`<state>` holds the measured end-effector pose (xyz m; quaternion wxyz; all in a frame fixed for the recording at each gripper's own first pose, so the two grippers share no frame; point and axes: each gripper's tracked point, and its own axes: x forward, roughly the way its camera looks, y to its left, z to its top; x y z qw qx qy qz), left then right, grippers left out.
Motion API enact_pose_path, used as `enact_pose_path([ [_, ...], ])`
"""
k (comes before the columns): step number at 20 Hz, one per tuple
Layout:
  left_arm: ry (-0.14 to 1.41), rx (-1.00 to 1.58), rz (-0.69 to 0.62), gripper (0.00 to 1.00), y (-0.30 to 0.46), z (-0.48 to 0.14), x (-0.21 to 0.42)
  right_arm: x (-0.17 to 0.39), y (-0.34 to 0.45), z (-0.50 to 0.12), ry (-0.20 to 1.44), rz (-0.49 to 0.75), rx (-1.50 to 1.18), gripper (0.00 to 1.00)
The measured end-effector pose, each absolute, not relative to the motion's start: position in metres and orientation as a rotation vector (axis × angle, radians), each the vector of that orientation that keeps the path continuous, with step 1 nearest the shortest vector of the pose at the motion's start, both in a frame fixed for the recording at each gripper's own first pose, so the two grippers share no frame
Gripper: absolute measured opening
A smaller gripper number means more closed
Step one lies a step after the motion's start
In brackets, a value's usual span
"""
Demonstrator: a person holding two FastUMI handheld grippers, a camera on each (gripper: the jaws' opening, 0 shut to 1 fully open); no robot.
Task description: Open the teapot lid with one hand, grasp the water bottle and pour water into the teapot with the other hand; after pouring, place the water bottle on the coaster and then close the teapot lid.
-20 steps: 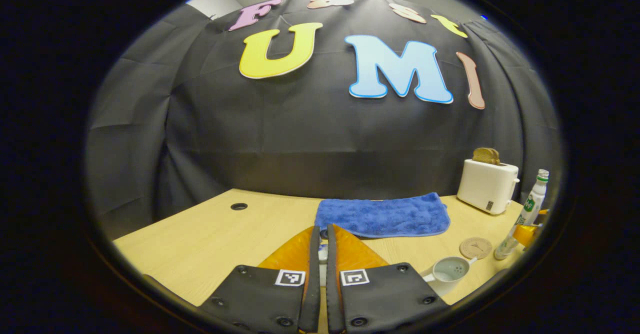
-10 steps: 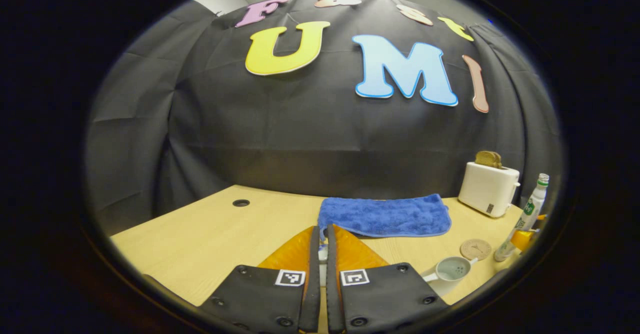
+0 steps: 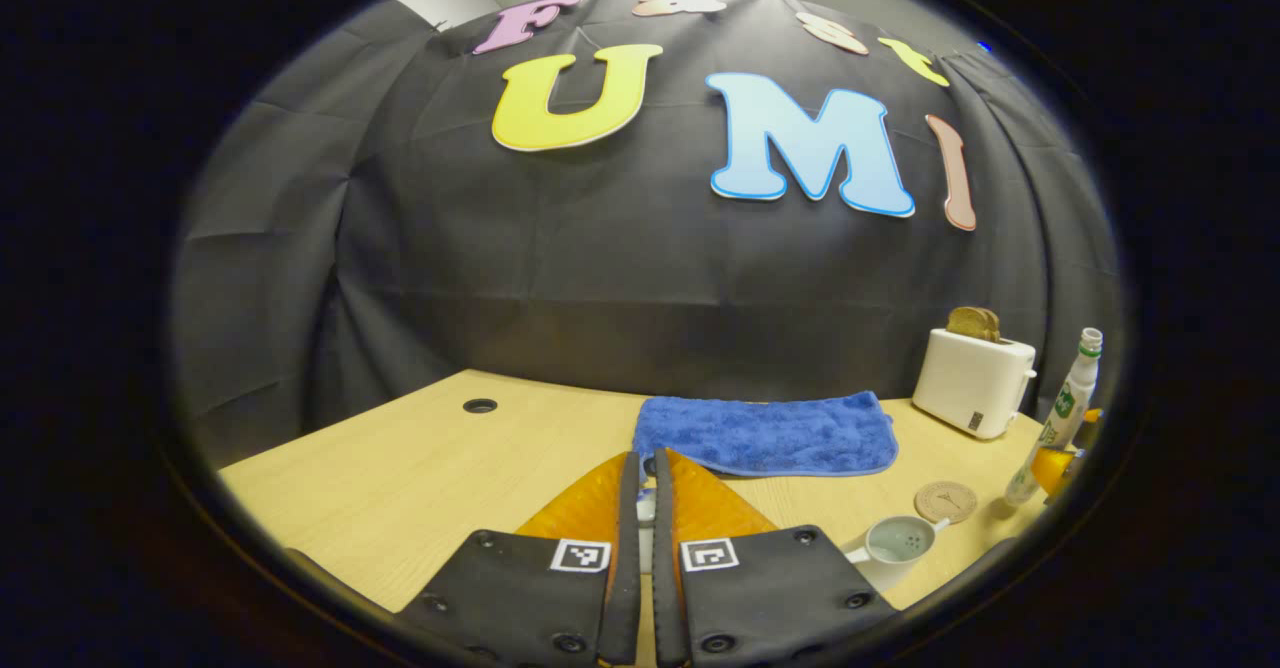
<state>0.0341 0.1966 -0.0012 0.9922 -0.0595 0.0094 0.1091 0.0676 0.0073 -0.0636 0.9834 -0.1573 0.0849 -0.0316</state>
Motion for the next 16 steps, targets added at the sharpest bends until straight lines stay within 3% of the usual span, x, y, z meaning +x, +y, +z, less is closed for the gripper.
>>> enact_pose_path([
  [11, 0.035, -0.119, 0.207, 0.16, 0.191, -0.005, 0.036, 0.073, 0.031, -0.052, 0.115, -0.091, -0.666, 0.8],
  [12, 0.035, -0.116, 0.208, 0.08, 0.191, -0.006, 0.035, 0.072, 0.034, -0.052, 0.104, -0.095, -0.705, 0.8],
  [16, 0.035, -0.113, 0.223, 0.12, 0.197, -0.006, 0.034, 0.073, 0.049, -0.051, 0.068, -0.098, -0.859, 0.8],
])
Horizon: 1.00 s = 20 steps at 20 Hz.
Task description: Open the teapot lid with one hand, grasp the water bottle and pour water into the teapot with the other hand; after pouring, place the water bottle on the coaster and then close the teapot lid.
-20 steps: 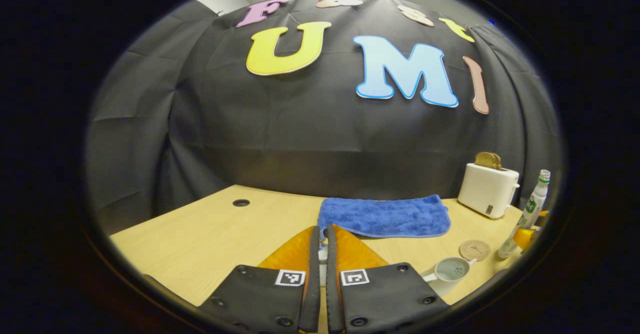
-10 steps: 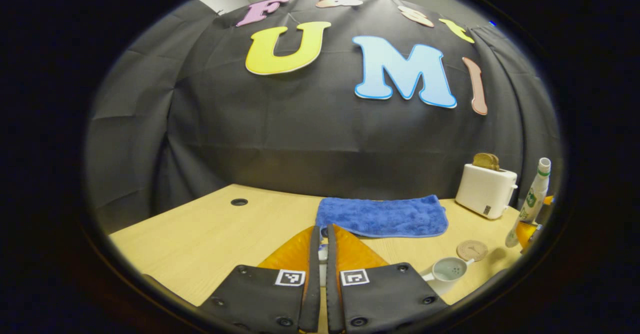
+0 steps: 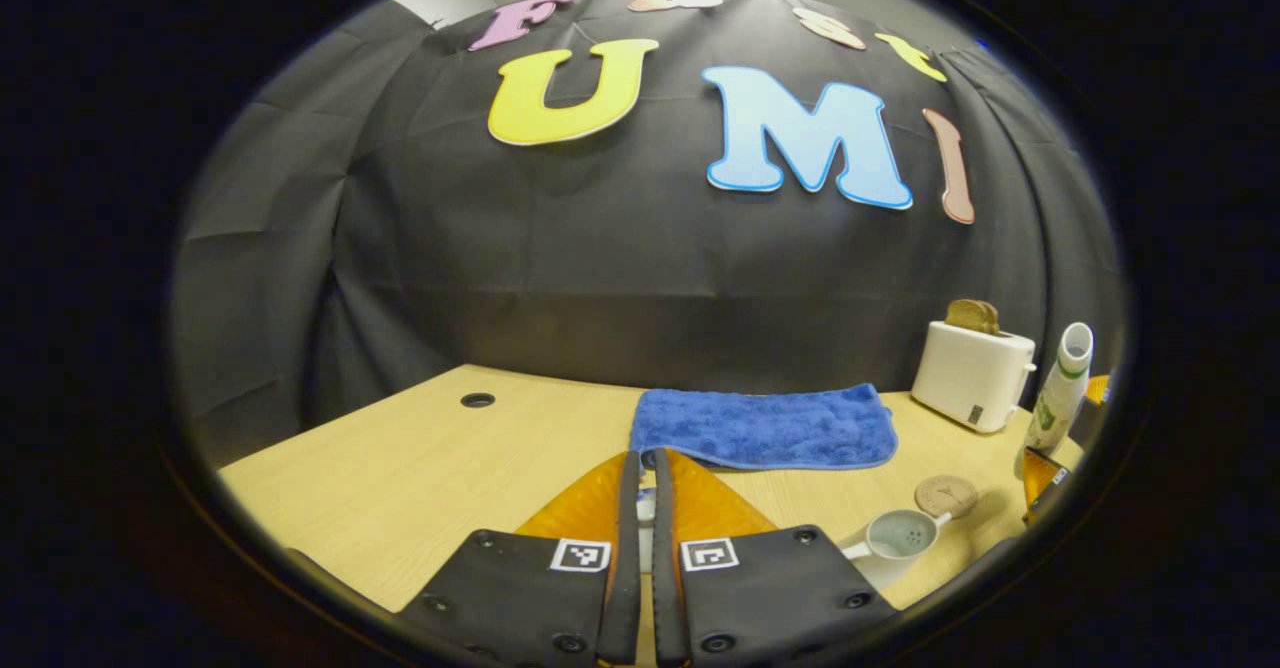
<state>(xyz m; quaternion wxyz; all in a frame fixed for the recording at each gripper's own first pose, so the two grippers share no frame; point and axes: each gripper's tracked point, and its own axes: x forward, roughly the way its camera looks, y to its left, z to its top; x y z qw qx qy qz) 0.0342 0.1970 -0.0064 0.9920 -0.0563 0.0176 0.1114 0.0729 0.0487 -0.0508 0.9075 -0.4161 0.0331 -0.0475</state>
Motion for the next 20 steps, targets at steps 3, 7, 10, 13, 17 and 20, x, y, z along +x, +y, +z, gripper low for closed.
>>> enact_pose_path([
  [3, 0.035, -0.11, 0.236, 0.12, 0.202, -0.007, 0.034, 0.077, 0.057, -0.052, 0.048, -0.096, -0.965, 0.8],
  [7, 0.036, -0.11, 0.247, 0.15, 0.207, -0.01, 0.035, 0.082, 0.067, -0.051, 0.022, -0.086, -1.099, 0.8],
  [10, 0.043, -0.119, 0.253, 0.16, 0.214, -0.013, 0.036, 0.086, 0.07, -0.049, 0.002, -0.083, -1.198, 0.8],
  [13, 0.048, -0.123, 0.267, 0.16, 0.221, -0.017, 0.037, 0.088, 0.07, -0.045, -0.023, -0.093, -1.293, 0.8],
  [17, 0.048, -0.131, 0.275, 0.12, 0.224, -0.018, 0.035, 0.092, 0.072, -0.043, -0.041, -0.099, -1.382, 0.8],
  [20, 0.05, -0.138, 0.278, 0.16, 0.225, -0.019, 0.033, 0.095, 0.074, -0.043, -0.058, -0.097, -1.442, 0.8],
])
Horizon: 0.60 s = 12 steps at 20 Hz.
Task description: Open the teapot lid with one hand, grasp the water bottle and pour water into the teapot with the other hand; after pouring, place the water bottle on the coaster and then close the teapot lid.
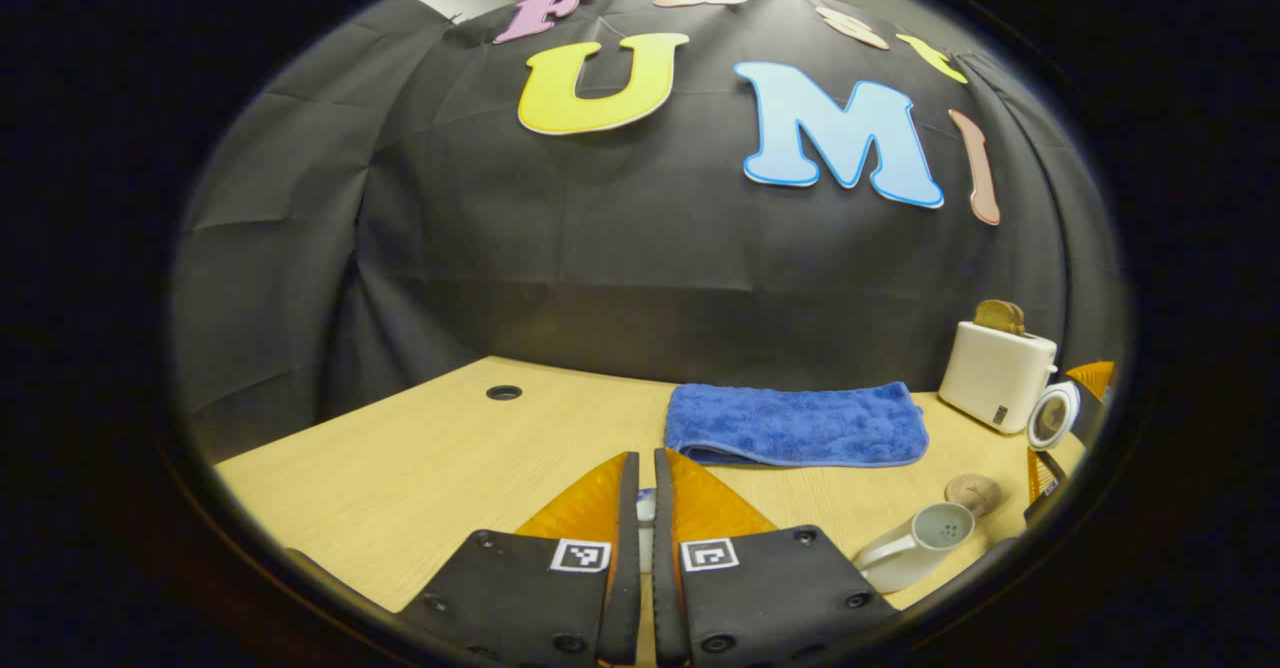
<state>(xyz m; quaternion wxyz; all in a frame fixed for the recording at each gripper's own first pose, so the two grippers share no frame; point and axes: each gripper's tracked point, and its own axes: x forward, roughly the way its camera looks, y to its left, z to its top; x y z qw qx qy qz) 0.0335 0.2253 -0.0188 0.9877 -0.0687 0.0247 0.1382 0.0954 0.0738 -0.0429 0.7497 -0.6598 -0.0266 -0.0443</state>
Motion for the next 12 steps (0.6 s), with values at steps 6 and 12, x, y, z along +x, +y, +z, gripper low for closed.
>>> enact_pose_path([
  [6, 0.058, -0.143, 0.278, 0.16, 0.2253, -0.0218, 0.0355, 0.103, 0.0814, -0.0412, -0.091, -0.087, -1.54, 0.8],
  [12, 0.064, -0.147, 0.277, 0.15, 0.2245, -0.0233, 0.0351, 0.1032, 0.0822, -0.0382, -0.11, -0.089, -1.628, 0.8],
])
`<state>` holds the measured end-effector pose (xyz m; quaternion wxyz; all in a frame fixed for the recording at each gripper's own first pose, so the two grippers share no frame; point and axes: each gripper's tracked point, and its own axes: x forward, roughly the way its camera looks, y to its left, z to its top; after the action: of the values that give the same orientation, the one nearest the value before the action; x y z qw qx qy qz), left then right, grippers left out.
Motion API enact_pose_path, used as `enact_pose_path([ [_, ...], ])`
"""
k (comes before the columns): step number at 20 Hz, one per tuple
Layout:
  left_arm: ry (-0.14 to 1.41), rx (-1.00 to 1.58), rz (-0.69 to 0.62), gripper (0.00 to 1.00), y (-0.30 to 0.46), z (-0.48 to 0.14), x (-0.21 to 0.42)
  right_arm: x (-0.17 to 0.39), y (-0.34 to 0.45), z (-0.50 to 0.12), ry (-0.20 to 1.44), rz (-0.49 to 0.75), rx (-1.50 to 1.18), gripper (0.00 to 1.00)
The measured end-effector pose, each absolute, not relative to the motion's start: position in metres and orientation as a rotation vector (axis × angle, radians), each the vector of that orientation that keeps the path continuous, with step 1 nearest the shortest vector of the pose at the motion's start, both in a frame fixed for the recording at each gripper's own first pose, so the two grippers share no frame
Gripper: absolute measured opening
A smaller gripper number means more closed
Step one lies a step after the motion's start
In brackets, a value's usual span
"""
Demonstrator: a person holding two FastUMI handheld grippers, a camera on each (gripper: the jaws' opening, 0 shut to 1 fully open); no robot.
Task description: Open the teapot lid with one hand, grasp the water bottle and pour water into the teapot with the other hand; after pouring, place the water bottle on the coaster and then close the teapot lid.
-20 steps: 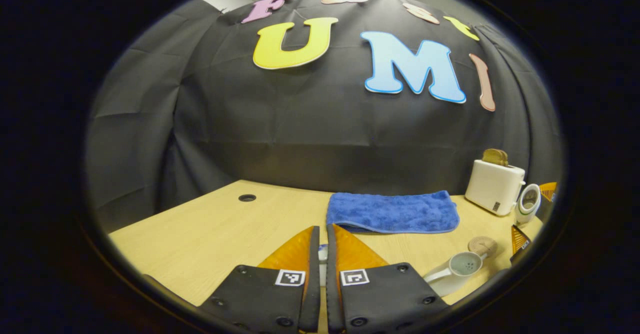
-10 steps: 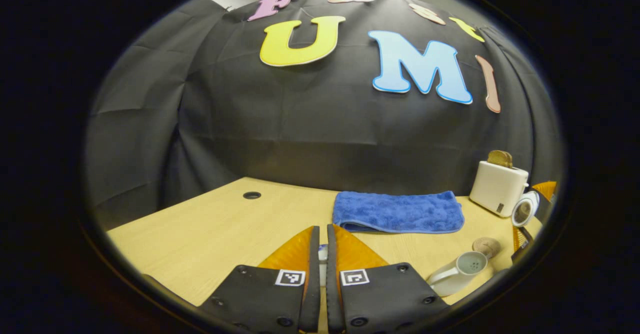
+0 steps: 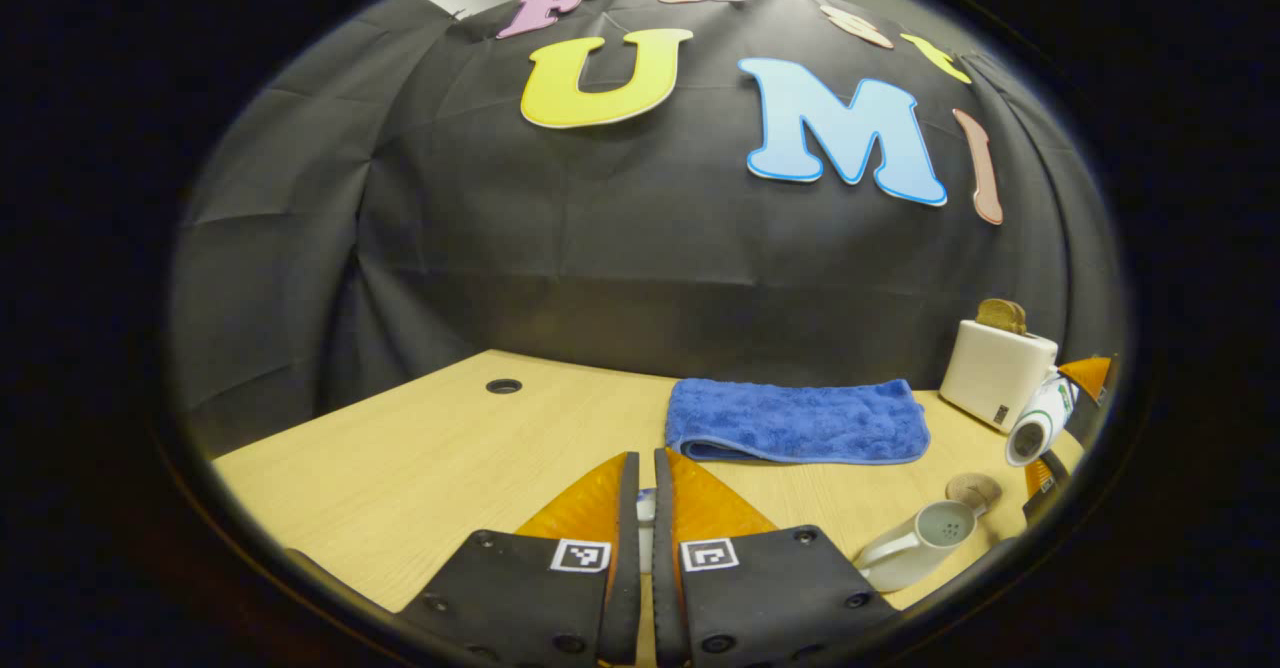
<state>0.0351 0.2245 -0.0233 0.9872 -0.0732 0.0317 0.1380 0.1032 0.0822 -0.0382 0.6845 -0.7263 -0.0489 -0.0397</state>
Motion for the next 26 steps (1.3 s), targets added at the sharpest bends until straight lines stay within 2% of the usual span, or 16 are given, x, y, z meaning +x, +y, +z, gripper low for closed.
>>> enact_pose_path([
  [1, 0.064, -0.148, 0.277, 0.12, 0.225, -0.024, 0.035, 0.104, 0.082, -0.038, -0.112, -0.089, -1.641, 0.8],
  [3, 0.066, -0.146, 0.276, 0.16, 0.224, -0.025, 0.036, 0.103, 0.081, -0.037, -0.116, -0.089, -1.666, 0.8],
  [4, 0.066, -0.147, 0.276, 0.12, 0.225, -0.024, 0.036, 0.104, 0.08, -0.036, -0.12, -0.089, -1.677, 0.8],
  [6, 0.064, -0.149, 0.277, 0.15, 0.225, -0.023, 0.035, 0.104, 0.08, -0.037, -0.127, -0.091, -1.698, 0.8],
  [10, 0.065, -0.152, 0.28, 0.16, 0.226, -0.023, 0.035, 0.103, 0.083, -0.034, -0.15, -0.093, -1.736, 0.8],
  [26, 0.07, -0.161, 0.273, 0.15, 0.224, -0.025, 0.034, 0.105, 0.09, -0.009, -0.21, -0.103, -1.825, 0.8],
])
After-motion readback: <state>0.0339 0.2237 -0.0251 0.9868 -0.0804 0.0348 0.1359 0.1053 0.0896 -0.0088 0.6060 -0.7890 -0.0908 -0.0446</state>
